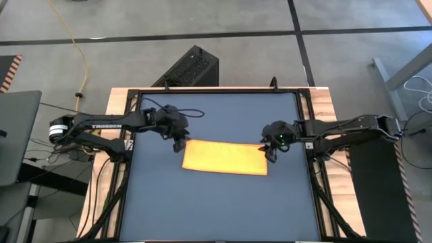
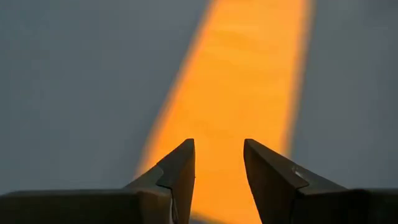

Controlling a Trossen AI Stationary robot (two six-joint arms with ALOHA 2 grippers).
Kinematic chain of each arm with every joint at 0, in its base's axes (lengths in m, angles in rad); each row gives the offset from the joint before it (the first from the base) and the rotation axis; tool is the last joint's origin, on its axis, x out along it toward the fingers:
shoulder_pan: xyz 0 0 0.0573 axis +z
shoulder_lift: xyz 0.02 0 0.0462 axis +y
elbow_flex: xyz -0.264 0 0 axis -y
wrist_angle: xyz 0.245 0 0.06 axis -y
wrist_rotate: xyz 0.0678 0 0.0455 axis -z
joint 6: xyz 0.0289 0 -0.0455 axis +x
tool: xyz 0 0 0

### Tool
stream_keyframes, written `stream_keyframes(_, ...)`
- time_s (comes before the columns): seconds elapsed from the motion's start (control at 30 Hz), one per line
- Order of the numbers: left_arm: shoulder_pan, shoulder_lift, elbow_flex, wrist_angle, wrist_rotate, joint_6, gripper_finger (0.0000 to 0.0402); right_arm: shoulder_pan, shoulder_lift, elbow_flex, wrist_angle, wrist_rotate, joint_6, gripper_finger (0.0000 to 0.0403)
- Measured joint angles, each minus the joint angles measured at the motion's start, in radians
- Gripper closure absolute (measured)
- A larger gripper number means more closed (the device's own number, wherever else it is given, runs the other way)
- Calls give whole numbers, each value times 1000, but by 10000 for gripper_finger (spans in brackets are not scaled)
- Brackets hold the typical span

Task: Roll towel
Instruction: Roll the yellow microfiber towel

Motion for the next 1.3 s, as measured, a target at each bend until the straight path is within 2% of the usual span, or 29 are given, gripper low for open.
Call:
stream_keyframes(0.07,-42,7,-24,69,64,-60,284,33,24,1,33,3,-57,223)
stream_keyframes(0.13,-100,33,-64,156,65,-124,300,49,61,1,47,3,-85,266)
stream_keyframes(0.23,-193,86,-119,236,-7,-210,340,39,121,0,42,7,-124,360)
stream_keyframes(0.3,-244,121,-136,258,-60,-253,373,18,162,0,45,8,-141,385)
stream_keyframes(0.4,-288,169,-138,260,-129,-298,395,-23,231,0,44,8,-147,380)
stream_keyframes(0.57,-313,258,-137,290,-142,-348,401,-78,333,0,39,6,-169,391)
stream_keyframes(0.83,-313,406,-131,323,-175,-401,401,-54,406,3,42,2,-83,392)
stream_keyframes(0.97,-300,391,-132,305,-177,-337,401,19,405,3,44,-48,35,392)
stream_keyframes(1.1,-258,346,-133,205,-189,-256,401,113,394,2,48,-72,146,392)
stream_keyframes(1.3,-153,292,-136,90,-192,-58,402,204,390,0,74,-81,273,389)
